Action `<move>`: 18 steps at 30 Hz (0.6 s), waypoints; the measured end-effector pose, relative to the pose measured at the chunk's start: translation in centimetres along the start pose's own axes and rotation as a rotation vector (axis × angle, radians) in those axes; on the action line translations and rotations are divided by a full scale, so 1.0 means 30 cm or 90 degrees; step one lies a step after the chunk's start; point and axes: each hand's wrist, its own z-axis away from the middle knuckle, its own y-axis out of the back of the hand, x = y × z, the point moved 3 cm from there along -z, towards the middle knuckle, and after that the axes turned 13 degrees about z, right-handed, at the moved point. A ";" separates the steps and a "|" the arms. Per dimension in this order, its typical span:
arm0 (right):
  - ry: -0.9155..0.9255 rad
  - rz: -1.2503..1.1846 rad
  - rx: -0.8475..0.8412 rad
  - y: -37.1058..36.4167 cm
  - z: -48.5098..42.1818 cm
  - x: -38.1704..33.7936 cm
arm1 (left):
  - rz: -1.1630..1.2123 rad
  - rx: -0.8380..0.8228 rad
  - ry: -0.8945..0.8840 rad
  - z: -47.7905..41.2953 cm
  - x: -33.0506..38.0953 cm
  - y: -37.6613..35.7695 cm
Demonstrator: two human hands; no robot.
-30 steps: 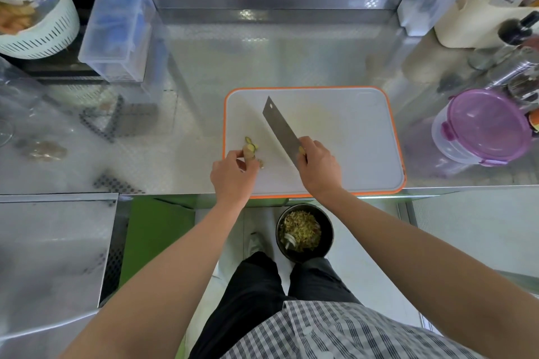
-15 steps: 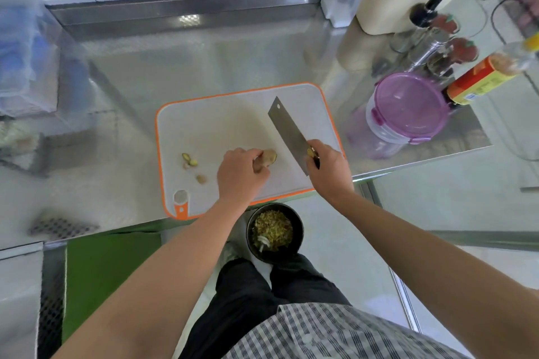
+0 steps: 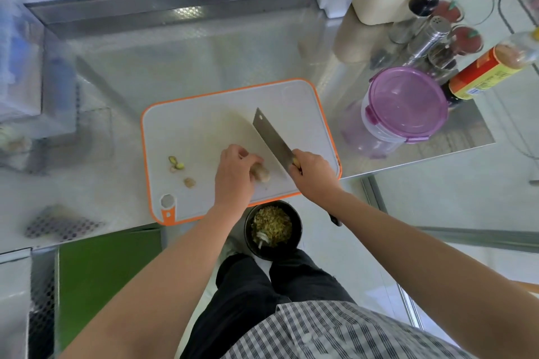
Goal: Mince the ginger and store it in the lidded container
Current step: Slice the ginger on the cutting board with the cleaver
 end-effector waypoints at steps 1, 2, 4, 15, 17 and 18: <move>-0.001 -0.013 0.000 0.005 0.004 0.001 | -0.008 0.006 -0.008 -0.005 0.005 0.005; 0.002 -0.021 0.000 0.009 0.008 0.000 | -0.018 0.017 -0.001 -0.009 0.008 0.010; 0.006 -0.032 -0.003 0.010 0.017 0.002 | -0.002 0.060 0.062 -0.009 0.007 0.017; 0.010 -0.066 0.003 0.018 0.033 0.009 | 0.050 0.019 0.070 0.022 0.031 -0.028; 0.023 -0.051 -0.005 0.014 0.033 0.010 | 0.045 0.018 0.055 0.025 0.032 -0.023; 0.031 -0.039 -0.015 0.009 0.035 0.006 | 0.050 0.022 0.054 0.028 0.032 -0.022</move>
